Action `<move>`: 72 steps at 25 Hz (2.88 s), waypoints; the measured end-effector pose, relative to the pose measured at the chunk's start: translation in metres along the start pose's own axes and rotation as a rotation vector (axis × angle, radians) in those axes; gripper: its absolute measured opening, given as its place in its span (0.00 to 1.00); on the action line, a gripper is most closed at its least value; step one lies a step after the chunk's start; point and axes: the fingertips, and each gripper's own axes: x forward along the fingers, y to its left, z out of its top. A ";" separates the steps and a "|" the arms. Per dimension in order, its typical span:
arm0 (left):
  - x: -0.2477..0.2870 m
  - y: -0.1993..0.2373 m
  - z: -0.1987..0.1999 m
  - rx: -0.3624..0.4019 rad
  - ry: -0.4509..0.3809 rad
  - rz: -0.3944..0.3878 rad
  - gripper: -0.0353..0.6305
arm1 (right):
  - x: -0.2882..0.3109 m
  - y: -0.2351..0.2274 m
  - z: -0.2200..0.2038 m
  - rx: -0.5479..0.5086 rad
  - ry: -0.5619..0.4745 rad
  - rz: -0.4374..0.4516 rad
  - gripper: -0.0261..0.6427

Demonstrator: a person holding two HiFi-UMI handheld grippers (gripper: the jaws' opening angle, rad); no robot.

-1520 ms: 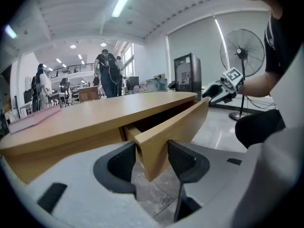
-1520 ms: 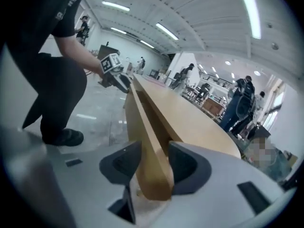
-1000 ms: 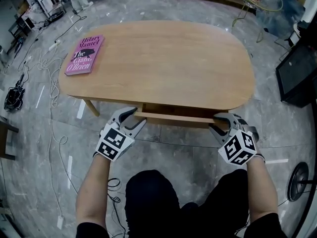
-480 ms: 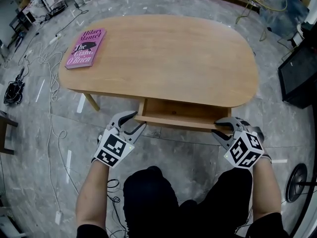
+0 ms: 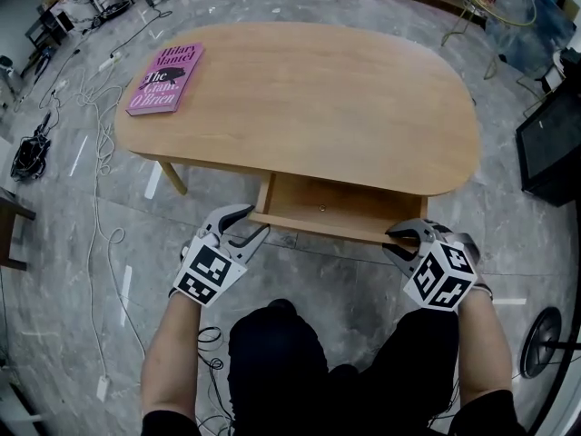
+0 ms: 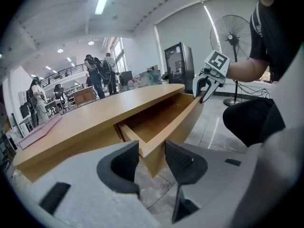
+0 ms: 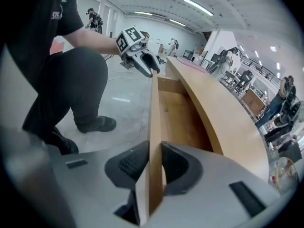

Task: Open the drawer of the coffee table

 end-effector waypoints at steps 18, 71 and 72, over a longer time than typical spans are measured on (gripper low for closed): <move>-0.025 -0.029 -0.021 -0.017 0.042 -0.017 0.31 | -0.003 0.045 0.003 0.000 -0.017 0.043 0.16; -0.061 0.011 0.039 -0.207 -0.265 0.068 0.18 | -0.063 0.027 0.043 0.127 -0.411 0.105 0.19; -0.060 0.019 0.048 -0.207 -0.287 0.094 0.17 | -0.066 0.013 0.047 0.170 -0.443 0.044 0.17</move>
